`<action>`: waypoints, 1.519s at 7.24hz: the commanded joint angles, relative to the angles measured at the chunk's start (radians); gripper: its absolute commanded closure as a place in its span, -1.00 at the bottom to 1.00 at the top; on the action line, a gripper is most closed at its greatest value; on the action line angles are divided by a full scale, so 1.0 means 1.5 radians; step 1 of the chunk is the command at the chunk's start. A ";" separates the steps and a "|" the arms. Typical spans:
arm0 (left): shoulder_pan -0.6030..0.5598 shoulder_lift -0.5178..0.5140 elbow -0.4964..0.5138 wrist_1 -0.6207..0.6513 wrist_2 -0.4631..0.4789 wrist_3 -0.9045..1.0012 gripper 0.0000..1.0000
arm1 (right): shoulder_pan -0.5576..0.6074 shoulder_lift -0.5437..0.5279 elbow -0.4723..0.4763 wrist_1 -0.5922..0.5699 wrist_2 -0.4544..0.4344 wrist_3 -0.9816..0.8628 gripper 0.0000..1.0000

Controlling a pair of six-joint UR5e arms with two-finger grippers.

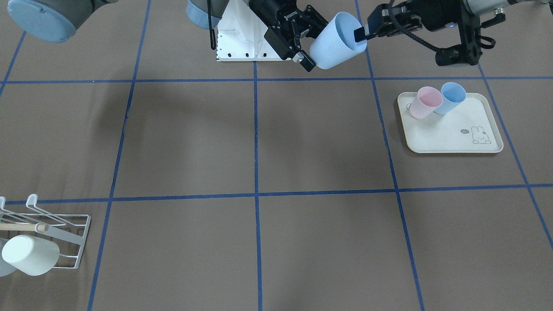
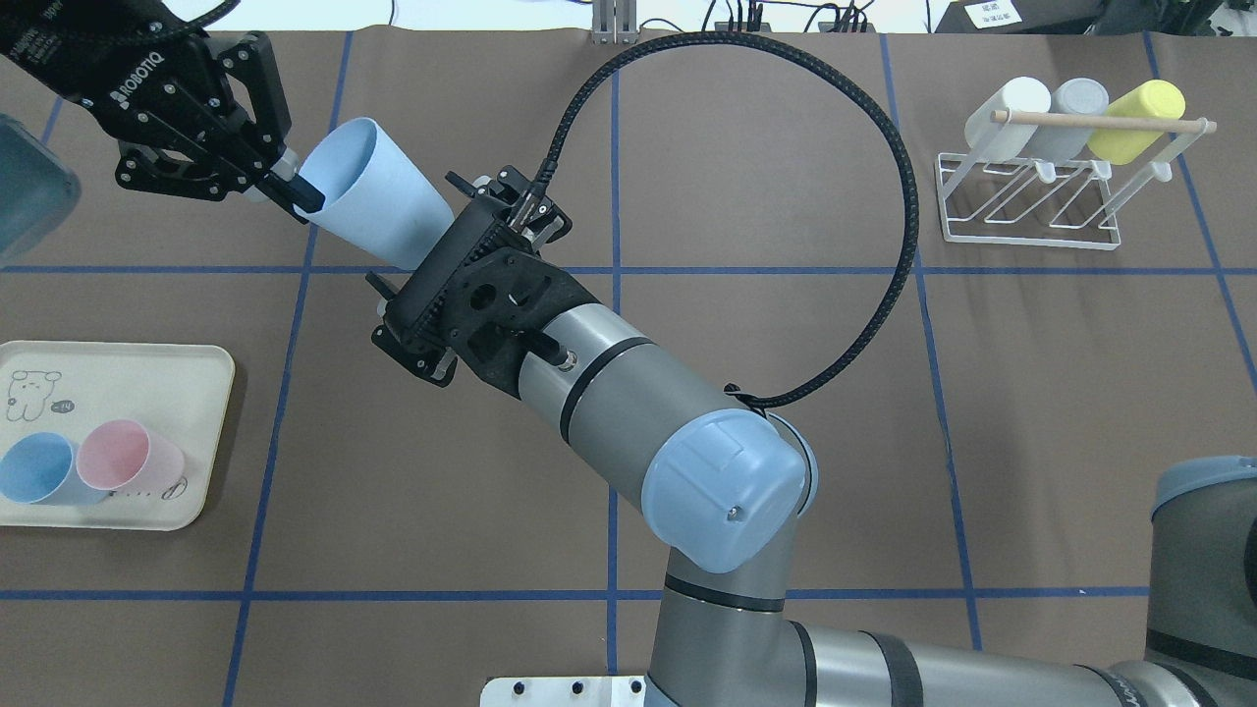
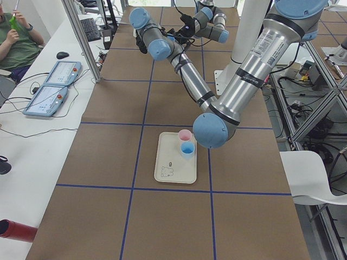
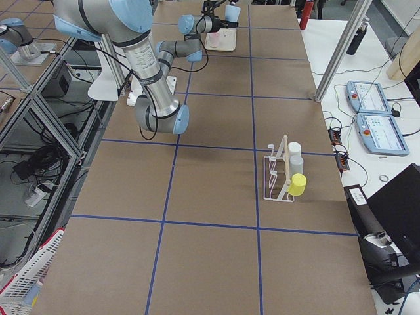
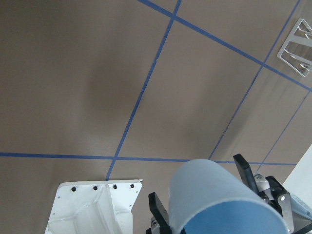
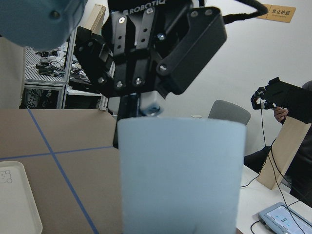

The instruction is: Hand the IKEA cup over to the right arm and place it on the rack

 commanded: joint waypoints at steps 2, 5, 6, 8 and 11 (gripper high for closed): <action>0.004 -0.006 0.003 0.000 0.001 0.001 1.00 | -0.004 -0.001 0.000 0.000 -0.012 -0.001 -0.88; 0.005 -0.006 0.002 0.000 0.001 0.001 1.00 | -0.010 -0.001 0.000 0.000 -0.013 -0.023 -0.54; 0.005 -0.006 0.002 0.000 0.001 0.001 1.00 | -0.010 0.000 0.001 0.000 -0.013 -0.023 -0.54; 0.005 -0.006 0.003 0.000 0.001 0.001 1.00 | -0.009 0.000 0.001 0.000 -0.013 -0.023 -0.54; 0.005 -0.006 0.003 0.000 0.002 0.001 1.00 | -0.009 0.000 0.005 0.000 -0.013 -0.023 -0.55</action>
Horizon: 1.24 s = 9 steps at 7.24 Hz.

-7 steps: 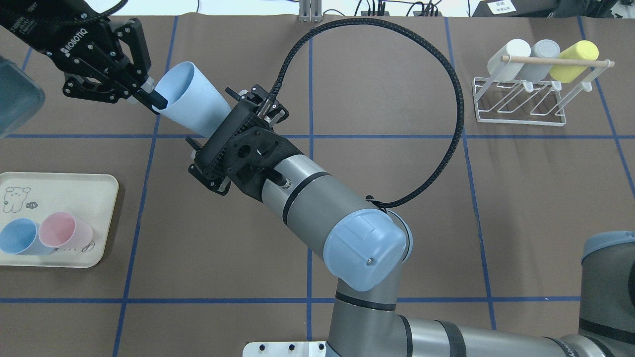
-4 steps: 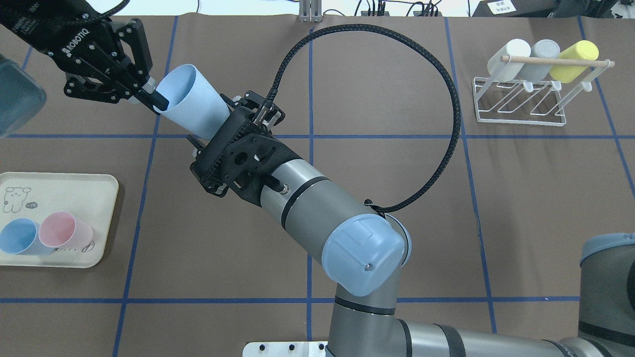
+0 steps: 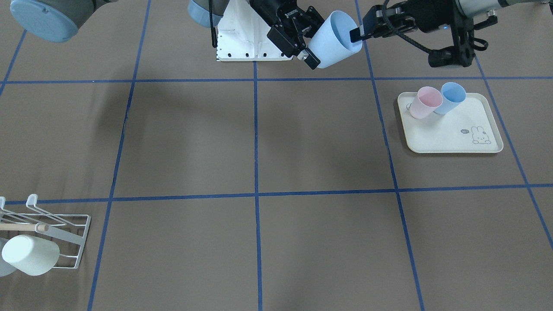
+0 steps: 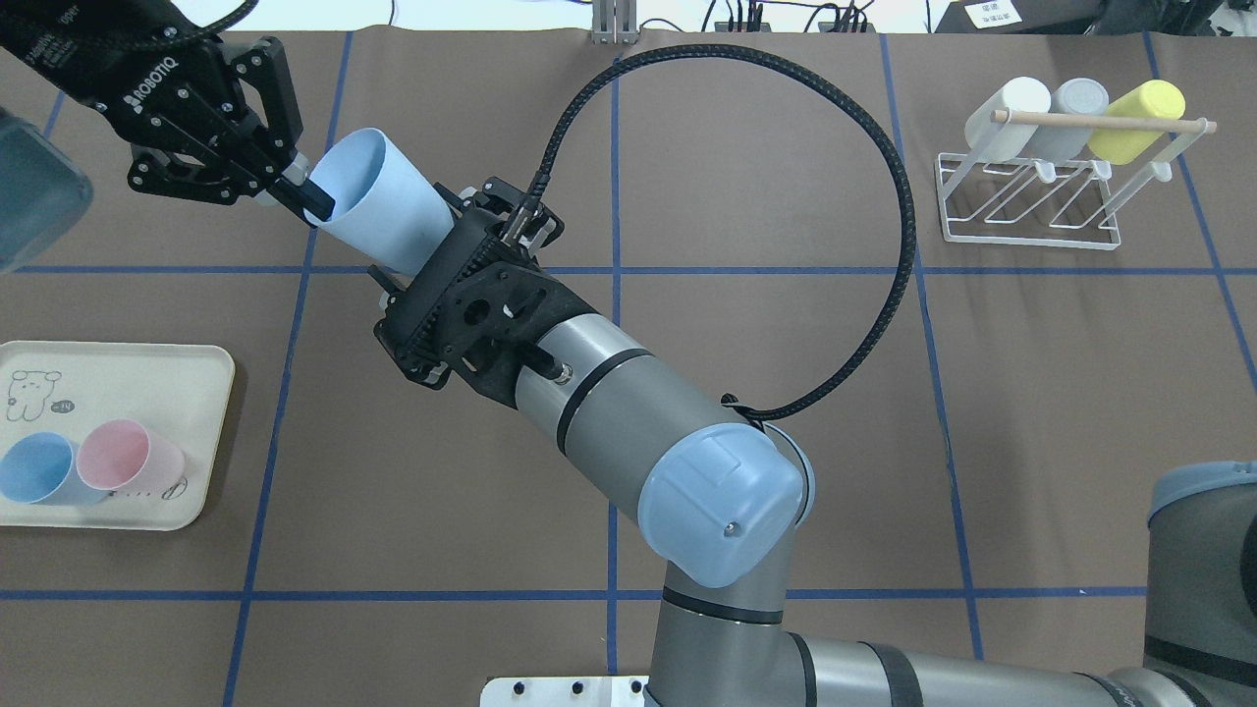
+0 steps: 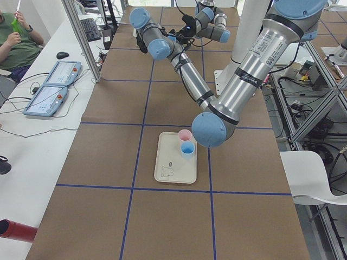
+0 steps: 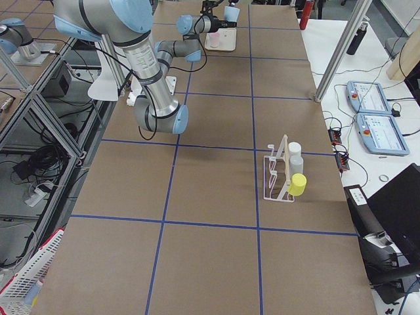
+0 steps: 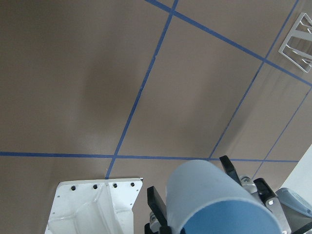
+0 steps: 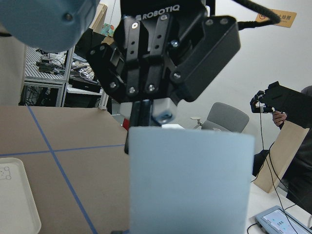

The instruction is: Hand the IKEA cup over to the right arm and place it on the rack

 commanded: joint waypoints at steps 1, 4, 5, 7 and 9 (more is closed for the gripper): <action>0.000 0.000 0.001 0.000 0.000 0.001 1.00 | 0.000 0.000 0.001 0.000 0.000 0.000 -0.55; 0.003 -0.004 0.002 -0.004 0.001 0.004 -0.42 | 0.001 0.000 0.001 -0.004 0.001 0.000 -0.17; 0.002 -0.003 0.004 -0.022 0.001 0.005 -0.99 | 0.001 0.000 0.001 -0.004 0.000 0.000 -0.15; -0.002 -0.001 0.003 -0.036 0.002 0.006 -1.00 | 0.002 -0.006 0.002 -0.004 0.000 0.000 -0.16; -0.032 0.001 0.000 -0.035 0.008 0.006 -1.00 | 0.008 -0.030 0.024 -0.007 0.004 -0.003 -0.17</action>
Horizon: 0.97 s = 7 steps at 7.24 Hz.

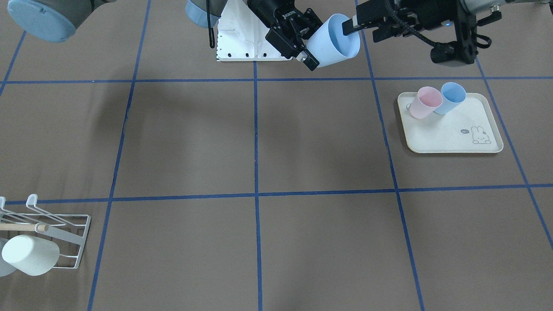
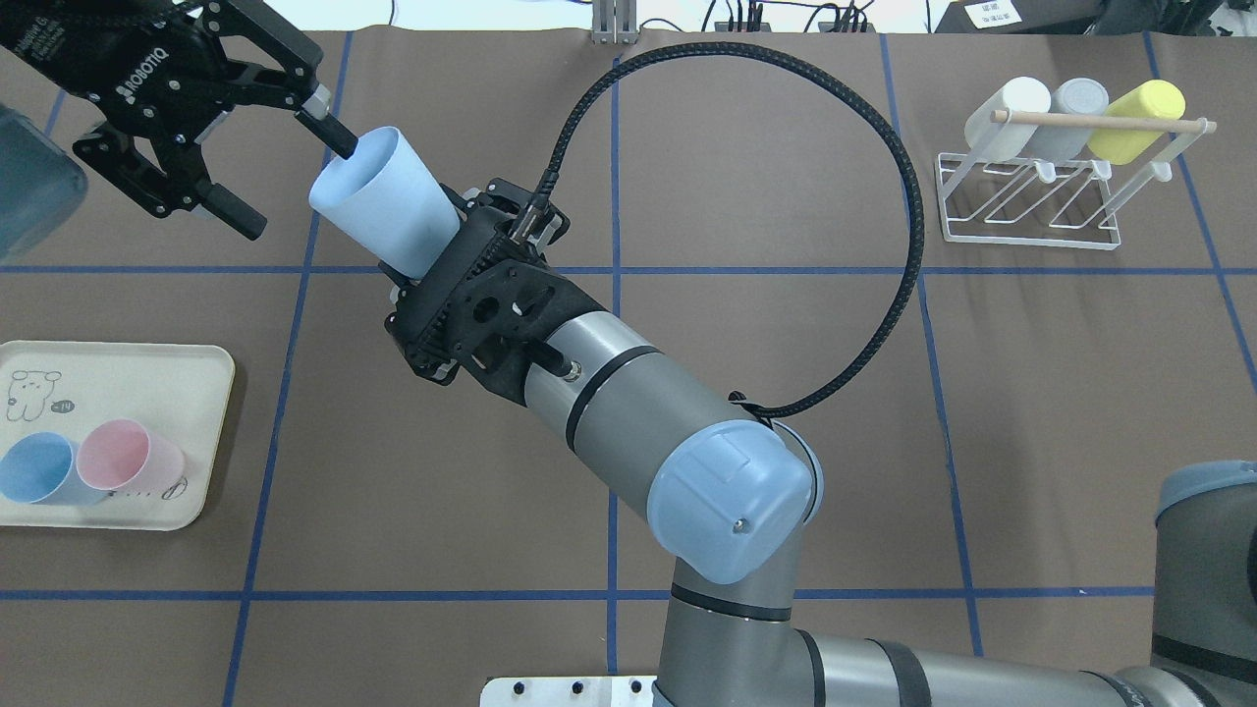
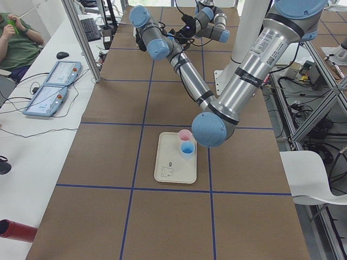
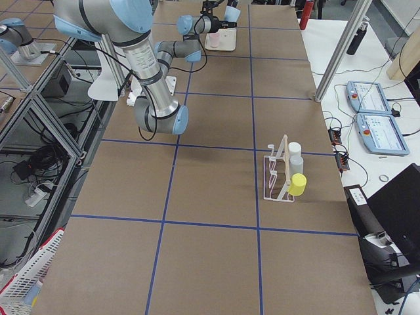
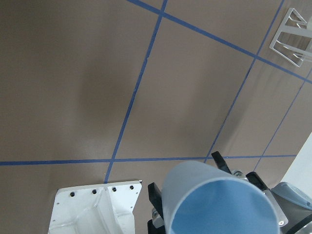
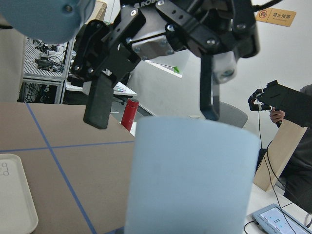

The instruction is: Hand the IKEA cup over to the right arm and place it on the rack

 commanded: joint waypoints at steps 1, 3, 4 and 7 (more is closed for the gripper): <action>-0.032 0.003 -0.010 0.001 0.063 -0.002 -1.00 | 0.014 -0.041 0.035 -0.035 0.004 -0.006 -0.16; -0.024 0.008 -0.013 0.000 0.190 0.003 -1.00 | 0.050 -0.049 0.097 -0.216 0.005 -0.006 -0.10; -0.015 0.019 -0.014 0.001 0.236 0.040 -1.00 | 0.072 -0.049 0.110 -0.274 0.006 -0.006 -0.10; -0.013 0.108 -0.013 0.020 0.332 0.282 -1.00 | 0.202 -0.068 0.117 -0.435 0.157 -0.087 -0.11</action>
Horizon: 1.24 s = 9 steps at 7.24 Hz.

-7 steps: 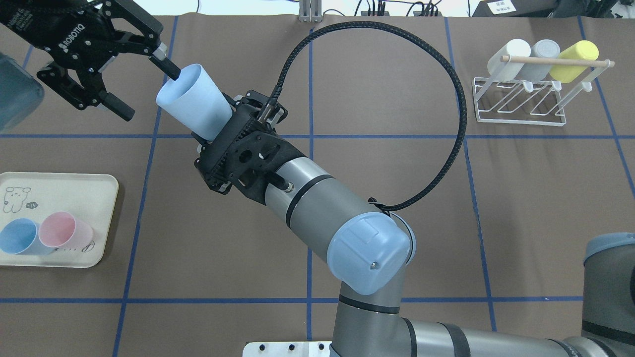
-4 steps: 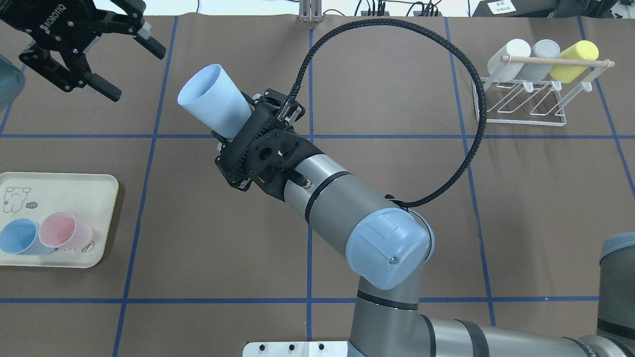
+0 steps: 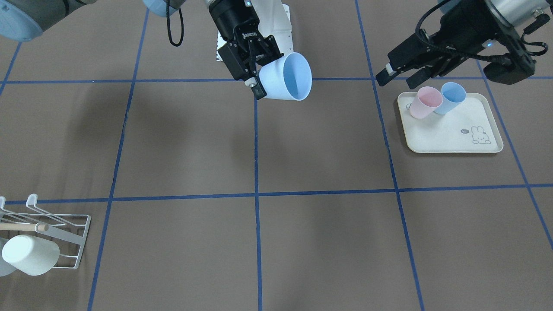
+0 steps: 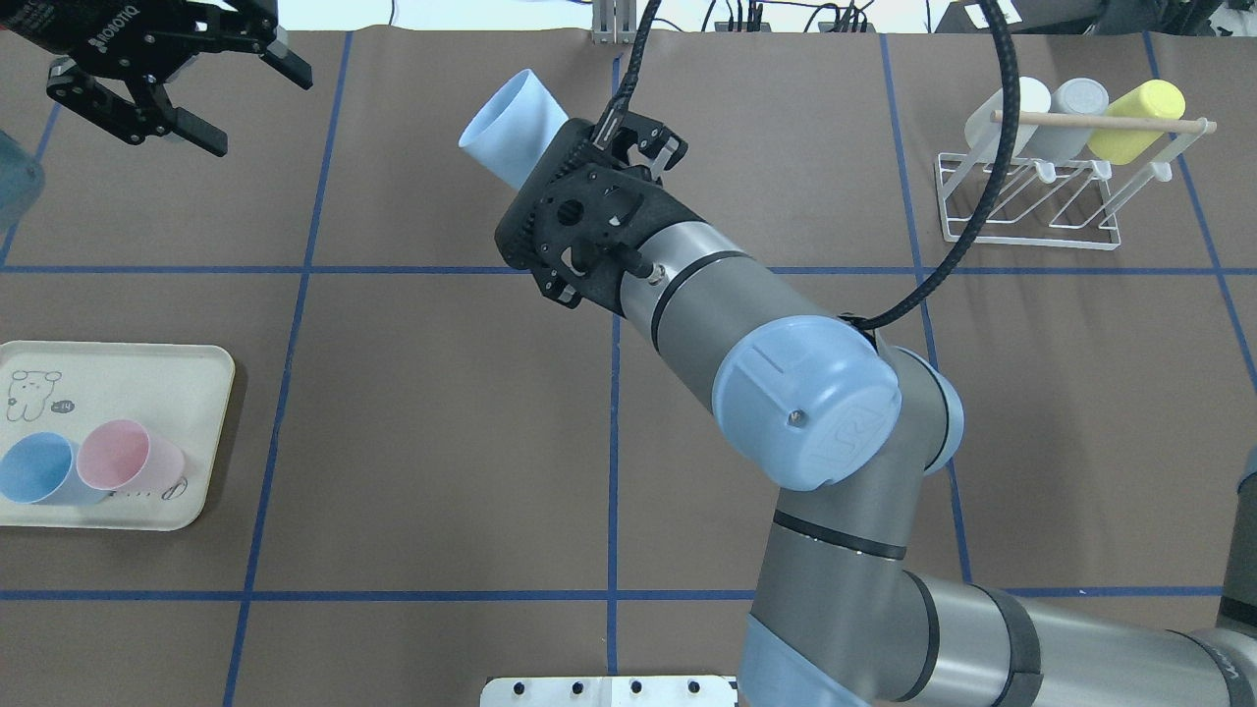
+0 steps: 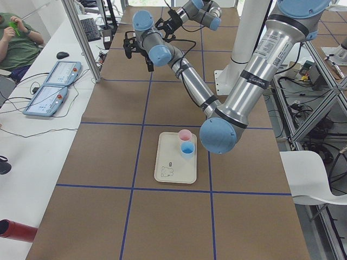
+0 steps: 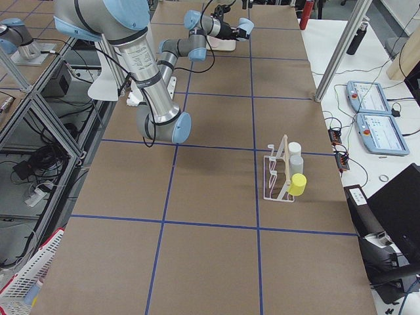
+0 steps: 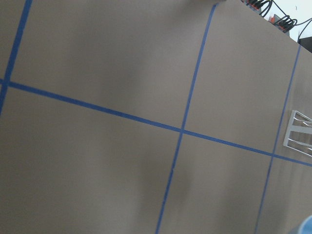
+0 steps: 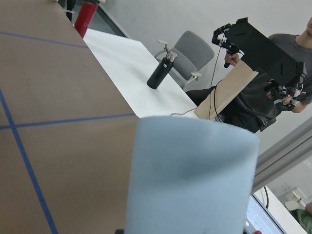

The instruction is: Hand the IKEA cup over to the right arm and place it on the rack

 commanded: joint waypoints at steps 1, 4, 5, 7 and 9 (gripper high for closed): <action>-0.006 0.059 0.001 0.042 0.066 0.193 -1.00 | 0.106 -0.023 0.007 -0.115 0.140 -0.102 -0.09; -0.040 0.133 0.002 0.081 0.087 0.379 -1.00 | 0.196 -0.175 0.044 -0.120 0.143 -0.353 0.05; -0.039 0.135 0.003 0.081 0.086 0.379 -1.00 | 0.232 -0.216 0.051 -0.129 0.143 -0.447 0.05; -0.039 0.148 0.004 0.081 0.079 0.379 -1.00 | 0.296 -0.229 0.063 -0.232 0.122 -0.647 0.06; -0.039 0.161 0.001 0.074 0.075 0.379 -1.00 | 0.294 -0.263 0.061 -0.299 -0.025 -0.838 0.11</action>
